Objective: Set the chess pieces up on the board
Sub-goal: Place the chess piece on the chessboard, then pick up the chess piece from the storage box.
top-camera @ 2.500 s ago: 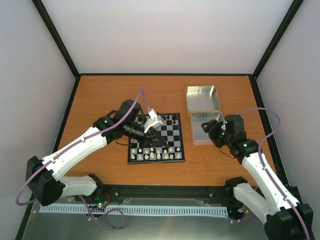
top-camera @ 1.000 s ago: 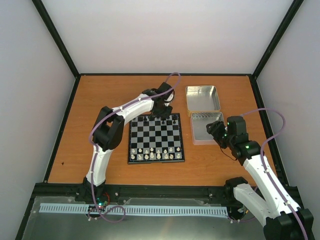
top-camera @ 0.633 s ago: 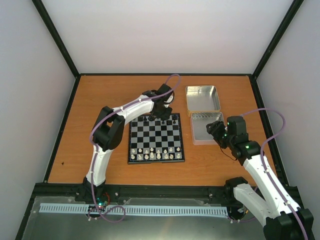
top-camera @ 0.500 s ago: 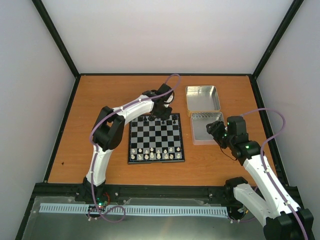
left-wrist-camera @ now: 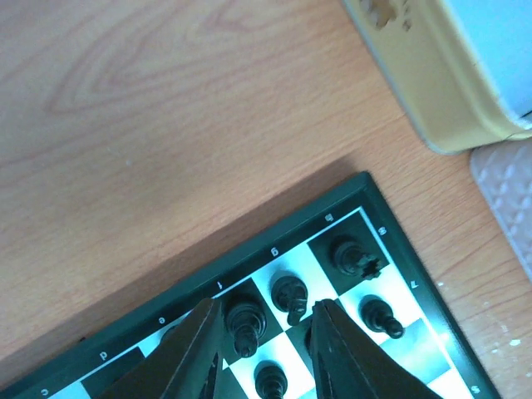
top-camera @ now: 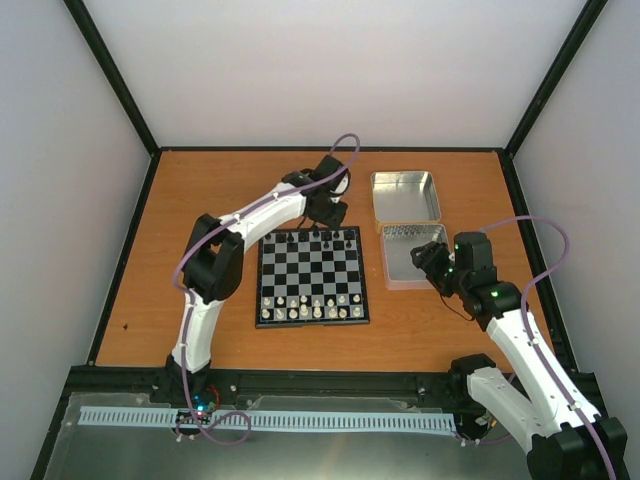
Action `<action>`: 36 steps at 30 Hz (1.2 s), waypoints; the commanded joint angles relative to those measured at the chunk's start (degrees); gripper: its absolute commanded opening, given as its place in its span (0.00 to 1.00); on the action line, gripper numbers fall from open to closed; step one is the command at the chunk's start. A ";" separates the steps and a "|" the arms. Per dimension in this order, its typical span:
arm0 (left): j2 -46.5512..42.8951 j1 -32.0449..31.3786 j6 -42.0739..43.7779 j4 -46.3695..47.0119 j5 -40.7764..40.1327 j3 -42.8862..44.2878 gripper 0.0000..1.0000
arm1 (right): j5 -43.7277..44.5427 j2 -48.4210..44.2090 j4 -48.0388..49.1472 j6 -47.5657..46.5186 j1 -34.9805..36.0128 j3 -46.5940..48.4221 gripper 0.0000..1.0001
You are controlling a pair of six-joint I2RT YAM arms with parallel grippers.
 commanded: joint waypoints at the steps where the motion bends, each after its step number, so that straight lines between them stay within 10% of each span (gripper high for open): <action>1: -4.44 0.39 -0.54 -1.49 -0.73 4.01 0.29 | 0.48 0.34 0.81 -1.48 -0.32 0.97 0.70; 7: -13.51 0.40 -0.28 2.00 -0.27 -2.65 0.29 | 4.60 5.84 -1.24 -10.34 -0.35 4.06 0.68; 20: -52.01 0.39 0.92 29.10 5.06 -47.84 0.49 | 15.03 30.93 -7.00 -30.11 -0.44 15.57 0.59; 36: -52.84 0.39 -0.20 32.45 15.26 -54.30 0.45 | 29.06 54.61 -10.69 -40.36 -0.74 26.79 0.63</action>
